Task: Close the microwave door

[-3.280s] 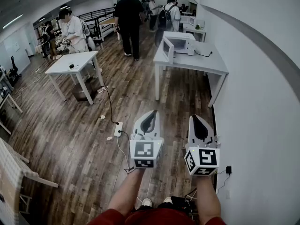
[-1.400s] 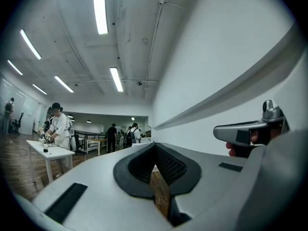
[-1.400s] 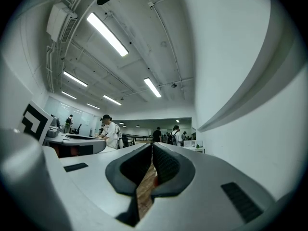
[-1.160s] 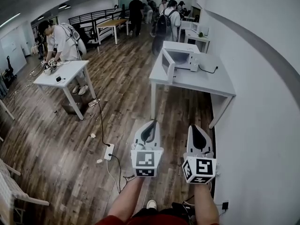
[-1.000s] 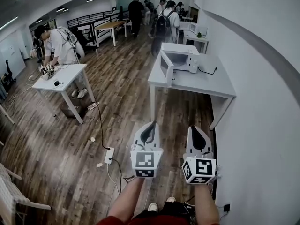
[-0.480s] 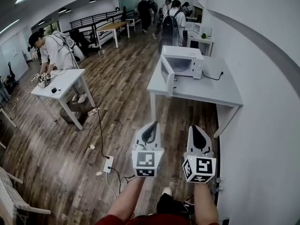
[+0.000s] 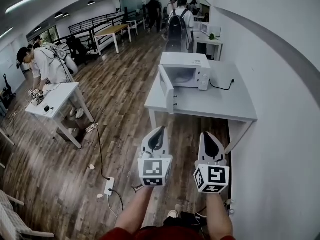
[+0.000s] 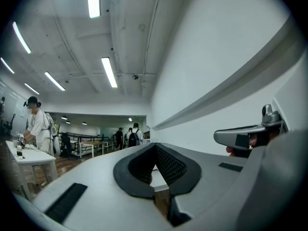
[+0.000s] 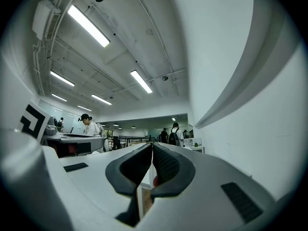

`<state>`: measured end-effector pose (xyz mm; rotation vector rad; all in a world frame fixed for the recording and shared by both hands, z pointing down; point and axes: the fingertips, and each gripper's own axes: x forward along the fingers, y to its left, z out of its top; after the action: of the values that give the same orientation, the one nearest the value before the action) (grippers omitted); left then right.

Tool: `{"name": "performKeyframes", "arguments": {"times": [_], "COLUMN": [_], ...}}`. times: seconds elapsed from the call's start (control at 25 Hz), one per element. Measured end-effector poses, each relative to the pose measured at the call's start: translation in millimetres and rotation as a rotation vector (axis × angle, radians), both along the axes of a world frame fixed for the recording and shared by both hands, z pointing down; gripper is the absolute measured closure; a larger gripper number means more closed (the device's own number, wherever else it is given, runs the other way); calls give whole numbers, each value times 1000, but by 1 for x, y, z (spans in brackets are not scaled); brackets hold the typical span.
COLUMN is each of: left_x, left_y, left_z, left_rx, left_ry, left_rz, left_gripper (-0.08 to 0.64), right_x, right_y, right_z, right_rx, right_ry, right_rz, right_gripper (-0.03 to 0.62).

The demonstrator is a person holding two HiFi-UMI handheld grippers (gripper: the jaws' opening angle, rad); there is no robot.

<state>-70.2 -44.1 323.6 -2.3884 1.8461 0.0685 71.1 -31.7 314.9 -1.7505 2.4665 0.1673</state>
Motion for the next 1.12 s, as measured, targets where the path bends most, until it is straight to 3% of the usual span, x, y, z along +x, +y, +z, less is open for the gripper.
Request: {"name": "performKeyframes", "arguments": {"times": [0.68, 1.12], "left_x": [-4, -47], "left_y": [-125, -247], "left_z": [14, 11], "left_rx": [4, 16], "left_ry": [0, 0], "left_rz": [7, 40], "left_gripper": [534, 534], "right_x": [-18, -67], "right_y": [-130, -253], "right_z": [19, 12], "right_rx": [-13, -13], "right_ry": [22, 46], "right_rz": [-37, -16], "right_gripper": [563, 563]}}
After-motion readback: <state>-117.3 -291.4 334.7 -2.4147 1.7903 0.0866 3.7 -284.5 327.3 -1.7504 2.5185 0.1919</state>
